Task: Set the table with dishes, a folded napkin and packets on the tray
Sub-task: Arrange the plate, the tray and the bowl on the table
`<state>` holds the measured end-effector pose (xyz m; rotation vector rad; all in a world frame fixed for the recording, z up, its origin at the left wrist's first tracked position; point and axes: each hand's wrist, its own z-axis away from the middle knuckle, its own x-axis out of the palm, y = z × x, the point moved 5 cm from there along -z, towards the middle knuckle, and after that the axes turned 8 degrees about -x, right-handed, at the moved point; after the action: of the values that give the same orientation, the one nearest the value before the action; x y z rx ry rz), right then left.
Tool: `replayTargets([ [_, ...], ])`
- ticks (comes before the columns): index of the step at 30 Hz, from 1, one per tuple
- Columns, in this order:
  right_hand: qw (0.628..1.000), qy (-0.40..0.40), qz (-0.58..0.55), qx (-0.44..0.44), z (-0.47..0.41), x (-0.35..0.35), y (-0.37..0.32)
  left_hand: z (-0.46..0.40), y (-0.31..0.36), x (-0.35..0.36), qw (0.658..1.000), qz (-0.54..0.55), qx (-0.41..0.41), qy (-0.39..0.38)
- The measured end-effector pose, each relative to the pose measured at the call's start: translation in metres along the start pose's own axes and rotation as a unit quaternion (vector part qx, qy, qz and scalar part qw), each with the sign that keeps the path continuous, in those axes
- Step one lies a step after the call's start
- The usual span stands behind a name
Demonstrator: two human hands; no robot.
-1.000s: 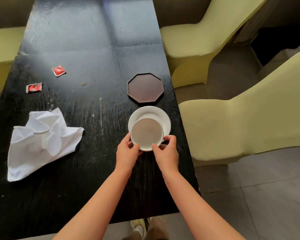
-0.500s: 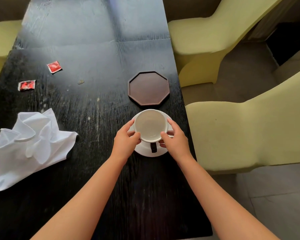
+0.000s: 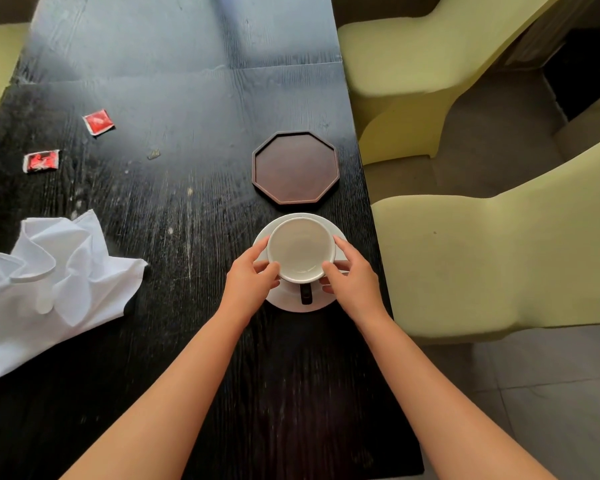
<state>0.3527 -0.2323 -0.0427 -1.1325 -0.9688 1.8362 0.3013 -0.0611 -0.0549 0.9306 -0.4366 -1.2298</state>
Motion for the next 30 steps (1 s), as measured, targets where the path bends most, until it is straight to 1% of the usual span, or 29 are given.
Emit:
replayTargets([
  [7, 1.0, -0.004, -0.006, -0.001, 0.001, 0.0, 0.002, 0.002, -0.004, -0.001, 1.0, 0.002, -0.009, -0.02],
  [18, 1.0, -0.01, 0.019, -0.006, 0.001, -0.001, 0.001, -0.001, -0.005, -0.004, 0.999, -0.007, -0.011, -0.043],
  [20, 0.999, -0.018, 0.045, -0.007, 0.0, -0.002, -0.003, 0.002, -0.001, -0.006, 0.998, -0.039, -0.014, -0.043],
  [22, 0.994, -0.024, 0.102, -0.012, -0.001, -0.006, -0.011, 0.007, 0.008, -0.012, 0.994, -0.103, -0.007, -0.021],
  [25, 0.978, -0.017, 0.202, -0.044, -0.001, -0.015, -0.034, 0.019, 0.031, -0.027, 0.981, -0.192, 0.038, 0.016],
  [27, 0.958, -0.024, 0.275, -0.081, 0.0, -0.016, -0.056, 0.028, 0.048, -0.035, 0.963, -0.258, 0.07, 0.032],
  [30, 0.92, -0.052, 0.363, -0.14, 0.006, -0.008, -0.092, 0.044, 0.07, -0.046, 0.92, -0.375, 0.101, 0.046],
])
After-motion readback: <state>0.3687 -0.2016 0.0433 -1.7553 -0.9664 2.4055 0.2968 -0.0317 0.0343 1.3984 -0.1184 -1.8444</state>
